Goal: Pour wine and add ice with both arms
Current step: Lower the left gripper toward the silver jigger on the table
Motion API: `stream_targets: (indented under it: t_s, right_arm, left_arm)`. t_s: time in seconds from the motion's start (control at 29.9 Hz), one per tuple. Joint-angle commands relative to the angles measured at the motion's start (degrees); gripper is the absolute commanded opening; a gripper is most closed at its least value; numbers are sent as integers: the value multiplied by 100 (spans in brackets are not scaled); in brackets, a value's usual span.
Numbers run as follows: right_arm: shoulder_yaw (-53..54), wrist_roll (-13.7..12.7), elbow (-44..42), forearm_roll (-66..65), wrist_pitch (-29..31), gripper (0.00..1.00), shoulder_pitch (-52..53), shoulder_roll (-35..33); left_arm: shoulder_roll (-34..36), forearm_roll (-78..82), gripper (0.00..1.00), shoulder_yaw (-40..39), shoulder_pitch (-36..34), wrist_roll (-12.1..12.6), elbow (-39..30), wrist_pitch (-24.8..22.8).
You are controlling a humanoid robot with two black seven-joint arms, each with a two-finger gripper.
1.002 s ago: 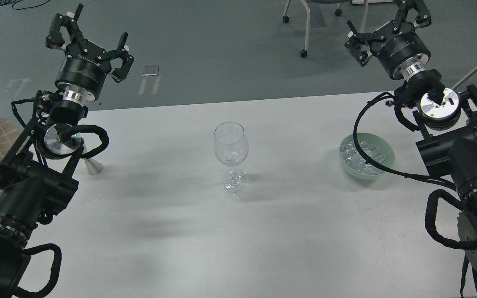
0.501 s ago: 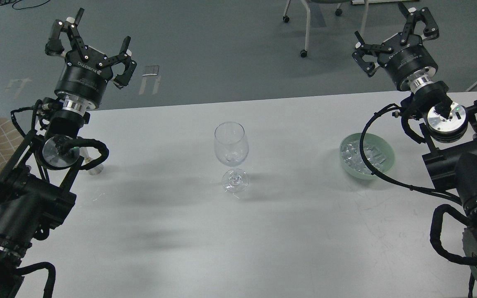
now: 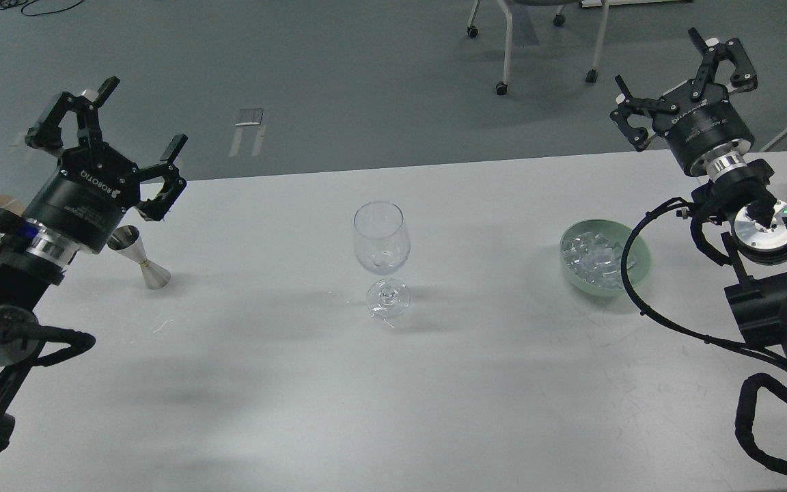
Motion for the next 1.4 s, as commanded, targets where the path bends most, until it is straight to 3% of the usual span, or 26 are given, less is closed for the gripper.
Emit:
stream_targets:
  t_s: [0.0, 0.17, 0.23, 0.4, 0.57, 0.8, 0.9, 1.0, 1.17, 1.37]
  right_arm:
    - [10, 0, 17, 18, 8, 100, -99, 6]
    - [10, 0, 17, 26, 8, 100, -151, 15]
    - [1, 0, 17, 26, 8, 100, -160, 41]
    - [-7, 0, 26, 26, 8, 100, -266, 103]
    - [-16, -18, 70, 26, 8, 100, -354, 94]
    - [-34, -18, 61, 18, 8, 100, -397, 68]
    - [-34, -18, 70, 18, 8, 100, -450, 59]
    - [-25, -18, 96, 18, 8, 100, -512, 50]
    - [-25, -18, 158, 18, 8, 100, -565, 41]
    - [-25, -18, 193, 18, 8, 100, -609, 41]
  left_arm:
    - [266, 1, 91, -600, 1121, -18, -389, -45]
    - [65, -51, 98, -1496, 2631, -79, -680, -246]
    - [-250, -69, 98, -1664, 2923, -79, -680, -282]
    - [-1024, -121, 98, -1700, 3100, 17, -680, -177]
    - [-1526, -157, 98, -1551, 3127, 35, -662, 289]
    - [-2010, -78, 98, -1524, 2969, 61, -478, -454]
    - [-2036, -148, 98, -1515, 2907, 298, -381, -454]
    - [-2255, -332, 97, -1621, 2881, 868, -223, -423]
    - [-2467, -1174, 97, -1709, 2872, 1317, -126, -248]
    - [-2800, -1958, 96, -1709, 2775, 1371, -170, 192]
